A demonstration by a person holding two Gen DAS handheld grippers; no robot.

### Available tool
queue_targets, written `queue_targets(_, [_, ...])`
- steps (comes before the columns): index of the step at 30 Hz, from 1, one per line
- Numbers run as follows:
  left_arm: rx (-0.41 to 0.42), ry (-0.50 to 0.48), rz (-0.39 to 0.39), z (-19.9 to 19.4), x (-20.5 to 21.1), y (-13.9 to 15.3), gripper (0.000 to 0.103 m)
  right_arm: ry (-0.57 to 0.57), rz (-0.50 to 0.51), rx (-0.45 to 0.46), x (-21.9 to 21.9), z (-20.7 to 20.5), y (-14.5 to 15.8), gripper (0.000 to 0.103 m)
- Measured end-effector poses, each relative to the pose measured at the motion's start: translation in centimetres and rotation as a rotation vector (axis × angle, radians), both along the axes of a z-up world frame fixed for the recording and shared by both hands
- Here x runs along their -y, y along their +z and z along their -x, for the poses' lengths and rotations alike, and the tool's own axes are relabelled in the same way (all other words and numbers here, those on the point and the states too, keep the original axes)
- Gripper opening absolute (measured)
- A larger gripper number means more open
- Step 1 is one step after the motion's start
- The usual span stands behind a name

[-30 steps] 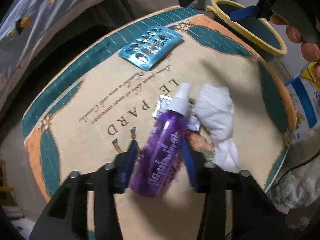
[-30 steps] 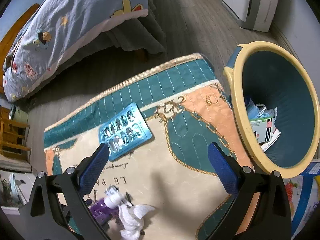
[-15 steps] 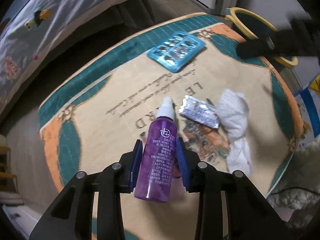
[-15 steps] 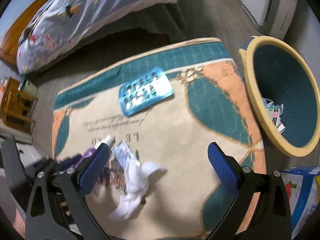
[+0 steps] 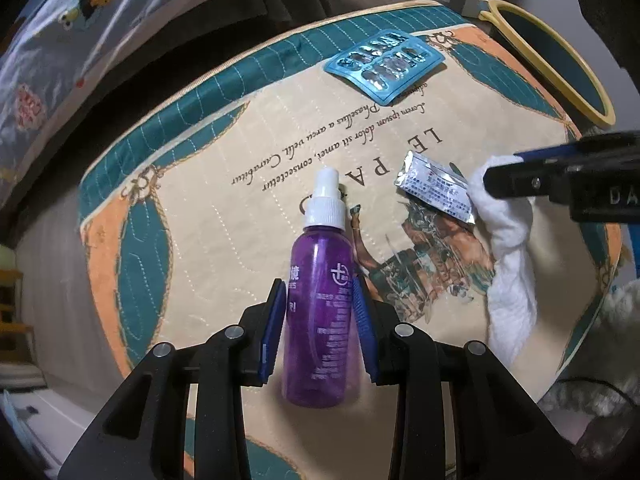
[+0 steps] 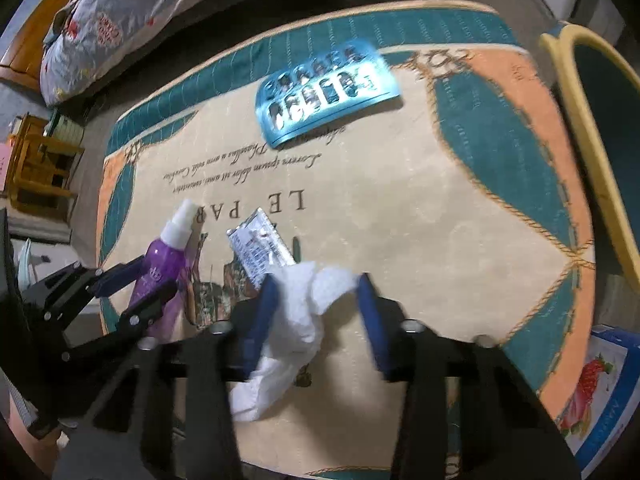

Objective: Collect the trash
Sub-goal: 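Grasp the purple spray bottle with the left tool while the right tool grasps the white tissue, then carry the spray bottle and tissue over the bin with both tools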

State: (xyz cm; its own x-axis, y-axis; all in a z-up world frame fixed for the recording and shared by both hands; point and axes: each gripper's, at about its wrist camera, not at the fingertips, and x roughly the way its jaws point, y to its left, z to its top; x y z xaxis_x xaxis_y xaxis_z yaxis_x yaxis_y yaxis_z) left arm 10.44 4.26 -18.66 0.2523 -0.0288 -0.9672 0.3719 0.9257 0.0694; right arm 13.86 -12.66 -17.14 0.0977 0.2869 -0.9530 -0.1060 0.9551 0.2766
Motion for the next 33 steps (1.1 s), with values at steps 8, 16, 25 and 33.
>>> queue_targets(8, [0.002, -0.035, 0.004, -0.9, 0.4, -0.3, 0.033, 0.022, -0.047, 0.066, -0.1, -0.5, 2.6, 0.006])
queue_targets(16, [0.110, -0.001, 0.070, -1.4, 0.1, 2.8, 0.033, 0.019, -0.012, 0.230, 1.0, -1.5, 7.6, 0.006])
queue_targets(25, [0.221, -0.003, 0.093, -1.3, 1.9, 6.1, 0.033, -0.030, 0.006, 0.375, 4.1, -2.5, 11.7, 0.006])
queue_targets(33, [0.278, -0.019, 0.104, -2.2, 4.6, 7.8, 0.033, -0.104, -0.017, 0.418, 8.2, -3.3, 12.9, 0.006])
